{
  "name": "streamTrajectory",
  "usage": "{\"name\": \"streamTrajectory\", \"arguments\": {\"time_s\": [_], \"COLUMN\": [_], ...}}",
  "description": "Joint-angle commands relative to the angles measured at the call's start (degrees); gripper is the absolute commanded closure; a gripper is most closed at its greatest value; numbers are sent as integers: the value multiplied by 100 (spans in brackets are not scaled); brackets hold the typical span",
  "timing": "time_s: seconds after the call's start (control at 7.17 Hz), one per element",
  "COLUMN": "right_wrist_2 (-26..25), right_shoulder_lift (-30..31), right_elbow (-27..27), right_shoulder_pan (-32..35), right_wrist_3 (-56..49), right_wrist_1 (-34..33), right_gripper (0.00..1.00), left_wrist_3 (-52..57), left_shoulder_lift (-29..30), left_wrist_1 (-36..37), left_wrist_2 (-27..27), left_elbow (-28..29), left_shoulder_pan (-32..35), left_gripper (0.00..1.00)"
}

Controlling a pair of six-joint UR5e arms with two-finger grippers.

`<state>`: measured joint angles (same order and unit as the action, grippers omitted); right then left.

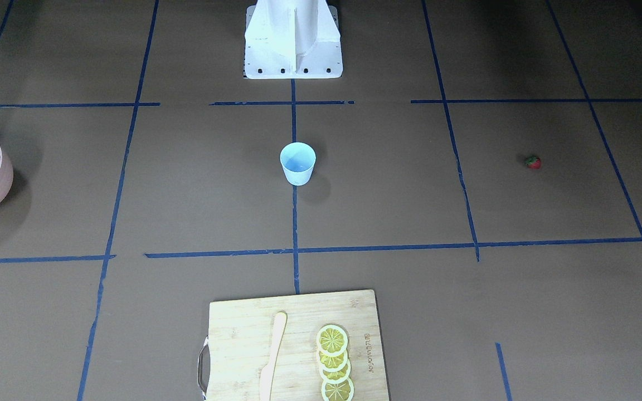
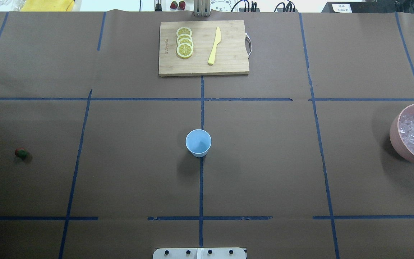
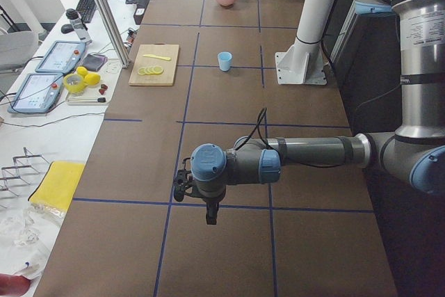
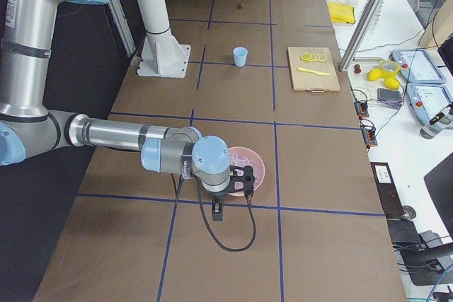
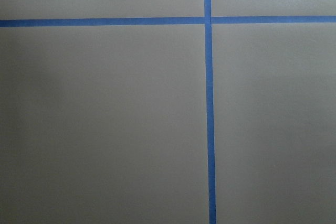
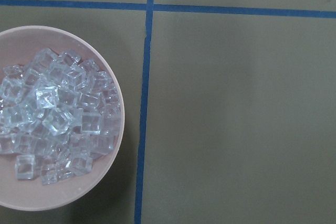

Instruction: Put ice and strawberries in cup

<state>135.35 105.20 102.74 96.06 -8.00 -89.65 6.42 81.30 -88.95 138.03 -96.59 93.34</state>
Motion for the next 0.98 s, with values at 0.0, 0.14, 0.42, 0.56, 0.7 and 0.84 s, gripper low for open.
{"name": "streamTrajectory", "arguments": {"time_s": [0.0, 0.14, 0.42, 0.56, 0.7, 0.84], "right_wrist_2": [0, 0, -9, -9, 0, -9], "right_shoulder_lift": [0, -9, -52, -96, -88, -96], "right_elbow": [0, 0, 18, 96, 306, 508], "right_shoulder_pan": [0, 0, 0, -61, -122, -341], "right_wrist_3": [0, 0, -9, 0, 9, 0], "right_wrist_1": [-9, 0, 9, 0, -17, -9], "right_gripper": [0, 0, 0, 0, 0, 0], "left_wrist_3": [9, 0, 0, 0, 0, 0], "left_shoulder_lift": [-17, -9, -9, -9, -9, -9], "left_wrist_1": [-17, -9, -9, -9, -9, -9], "left_wrist_2": [5, 5, 5, 5, 5, 5], "left_elbow": [0, 0, -9, -9, -9, -9], "left_shoulder_pan": [0, -9, -9, -9, -9, -9], "left_gripper": [0, 0, 0, 0, 0, 0]}}
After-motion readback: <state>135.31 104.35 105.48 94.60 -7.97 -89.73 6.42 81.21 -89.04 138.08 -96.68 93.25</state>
